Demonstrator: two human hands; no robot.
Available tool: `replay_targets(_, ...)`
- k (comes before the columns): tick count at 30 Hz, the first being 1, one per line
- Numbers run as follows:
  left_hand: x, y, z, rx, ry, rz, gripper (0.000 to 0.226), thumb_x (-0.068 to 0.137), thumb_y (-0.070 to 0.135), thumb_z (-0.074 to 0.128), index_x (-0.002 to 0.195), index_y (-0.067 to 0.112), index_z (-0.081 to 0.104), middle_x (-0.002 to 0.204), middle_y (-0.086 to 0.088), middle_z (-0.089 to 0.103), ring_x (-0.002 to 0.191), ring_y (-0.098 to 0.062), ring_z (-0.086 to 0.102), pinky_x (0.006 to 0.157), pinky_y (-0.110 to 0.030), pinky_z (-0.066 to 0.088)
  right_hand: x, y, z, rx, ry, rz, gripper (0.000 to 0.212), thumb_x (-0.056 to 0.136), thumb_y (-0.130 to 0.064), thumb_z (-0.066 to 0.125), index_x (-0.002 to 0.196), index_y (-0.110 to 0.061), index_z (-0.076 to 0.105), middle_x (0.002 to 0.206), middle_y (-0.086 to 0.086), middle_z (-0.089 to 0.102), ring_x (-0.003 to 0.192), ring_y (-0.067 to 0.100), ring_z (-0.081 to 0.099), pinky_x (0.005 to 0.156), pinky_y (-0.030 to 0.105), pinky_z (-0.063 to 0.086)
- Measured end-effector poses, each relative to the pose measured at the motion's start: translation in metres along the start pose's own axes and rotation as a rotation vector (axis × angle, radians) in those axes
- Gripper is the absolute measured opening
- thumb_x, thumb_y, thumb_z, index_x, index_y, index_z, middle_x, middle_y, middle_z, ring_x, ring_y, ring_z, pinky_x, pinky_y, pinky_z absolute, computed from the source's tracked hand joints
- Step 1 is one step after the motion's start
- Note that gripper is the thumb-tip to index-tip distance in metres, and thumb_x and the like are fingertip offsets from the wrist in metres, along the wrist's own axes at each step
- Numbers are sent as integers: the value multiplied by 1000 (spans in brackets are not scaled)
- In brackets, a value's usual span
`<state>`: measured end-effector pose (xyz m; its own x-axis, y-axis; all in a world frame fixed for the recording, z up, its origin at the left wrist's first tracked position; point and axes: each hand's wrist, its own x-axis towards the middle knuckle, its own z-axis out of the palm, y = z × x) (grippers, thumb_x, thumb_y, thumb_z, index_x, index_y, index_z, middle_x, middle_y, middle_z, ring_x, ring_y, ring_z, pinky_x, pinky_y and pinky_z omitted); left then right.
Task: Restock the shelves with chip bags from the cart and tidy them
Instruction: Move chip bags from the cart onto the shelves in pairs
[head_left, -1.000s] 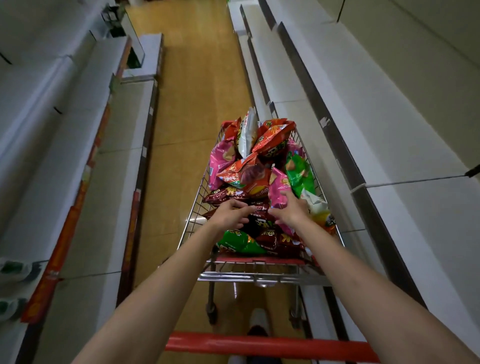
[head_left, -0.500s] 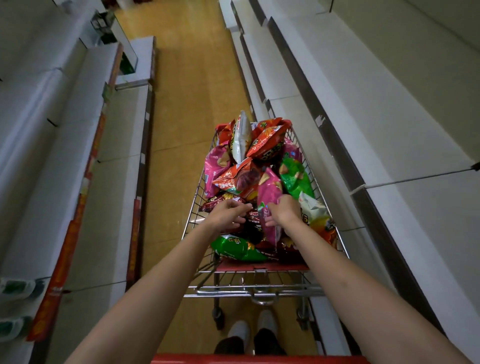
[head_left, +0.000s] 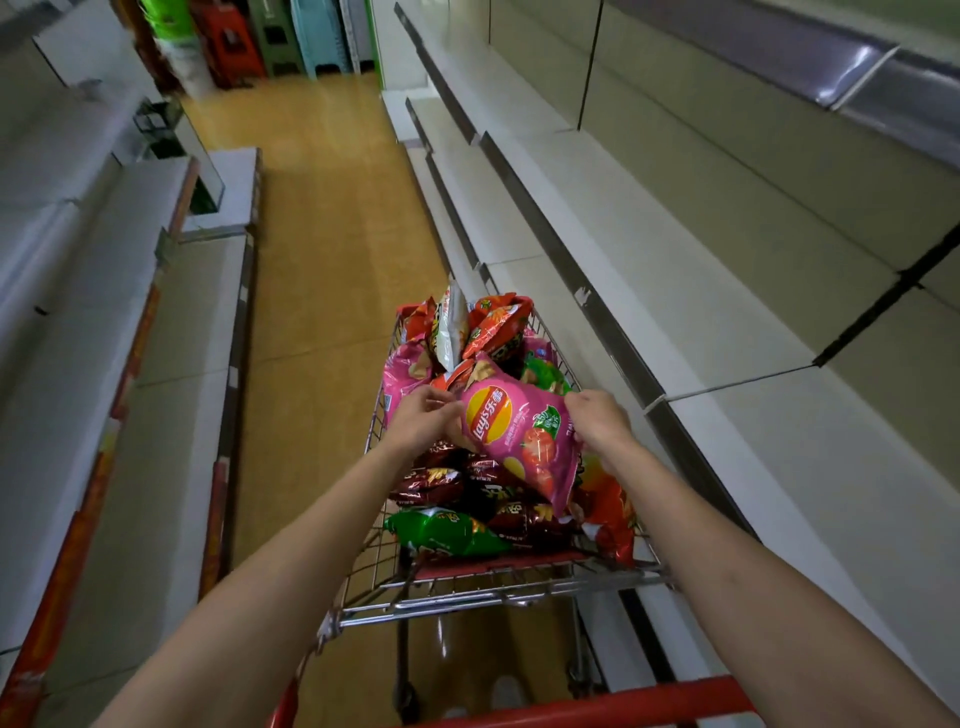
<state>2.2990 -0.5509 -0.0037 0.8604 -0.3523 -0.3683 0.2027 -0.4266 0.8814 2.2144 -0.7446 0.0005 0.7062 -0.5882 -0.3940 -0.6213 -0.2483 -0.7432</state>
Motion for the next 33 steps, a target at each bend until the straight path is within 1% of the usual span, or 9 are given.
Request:
replay_targets(2, -1, 8, -1, -11, 41, 15, 34, 91, 23, 64, 115, 5, 49, 108, -9, 57, 97, -20, 57, 72, -24, 46, -4, -5, -2, 31, -11, -7, 34, 99, -23, 40, 65, -17, 44, 56, 0, 41, 53, 16, 41, 57, 27, 34)
replay_targets(4, -5, 14, -1, -38, 31, -4, 64, 78, 48, 73, 117, 3, 49, 105, -8, 62, 95, -16, 60, 77, -26, 48, -9, -8, -3, 139, -34, 27, 29, 99, -20, 38, 73, -14, 49, 56, -1, 43, 47, 13, 41, 47, 24, 34)
replay_targets(7, -11, 16, 1, -125, -158, -98, 103, 58, 74, 73, 136, 14, 43, 130, -5, 57, 120, -24, 54, 99, -41, 45, -18, -13, -2, 428, -93, 85, 21, 99, -11, 35, 86, -9, 52, 57, 0, 46, 38, 6, 40, 34, 17, 32)
replay_targets(12, -20, 28, 22, -393, -334, -132, 82, 66, 65, 60, 131, 18, 47, 121, -6, 64, 112, -25, 60, 99, -48, 46, -31, -15, -6, 577, -182, 62, 20, 98, -7, 34, 89, -9, 51, 59, 0, 49, 40, 7, 42, 35, 16, 32)
replay_targets(16, -12, 27, 35, -536, -246, -122, 73, 69, 49, 71, 130, 16, 50, 115, -8, 69, 105, -27, 66, 93, -48, 51, -32, -5, -14, 494, -231, 39, 19, 100, -10, 39, 106, -8, 57, 79, 4, 62, 51, 12, 54, 43, 18, 42)
replay_targets(20, -4, 19, 41, -555, -165, -96, 46, 82, 29, 71, 122, 19, 52, 105, -6, 70, 91, -24, 68, 77, -39, 55, -17, 20, -23, 369, -108, 56, 22, 100, -19, 47, 116, -7, 54, 100, 8, 61, 59, 13, 55, 45, 18, 43)
replay_targets(24, 4, 7, 40, -488, -126, -118, 58, 77, 29, 76, 127, 16, 52, 111, -10, 69, 94, -27, 69, 74, -38, 57, 2, 51, -27, 126, 6, 70, 33, 94, -20, 59, 122, -4, 51, 101, 10, 60, 62, 13, 53, 43, 19, 42)
replay_targets(28, 6, -8, 38, -425, -145, -177, 82, 59, 34, 82, 131, 14, 48, 113, -11, 69, 98, -30, 69, 82, -44, 57, 18, 77, -18, -81, 2, 104, 65, 82, -36, 73, 132, -8, 41, 140, 14, 35, 107, 29, 57, 74, 39, 57)
replay_targets(33, 2, -19, 33, -348, -234, -280, 60, 66, 33, 76, 120, 16, 53, 102, -8, 73, 92, -26, 71, 75, -39, 58, 28, 89, 0, -213, -108, 131, 91, 75, -48, 76, 144, -13, 28, 146, 16, 23, 126, 34, 42, 98, 47, 46)
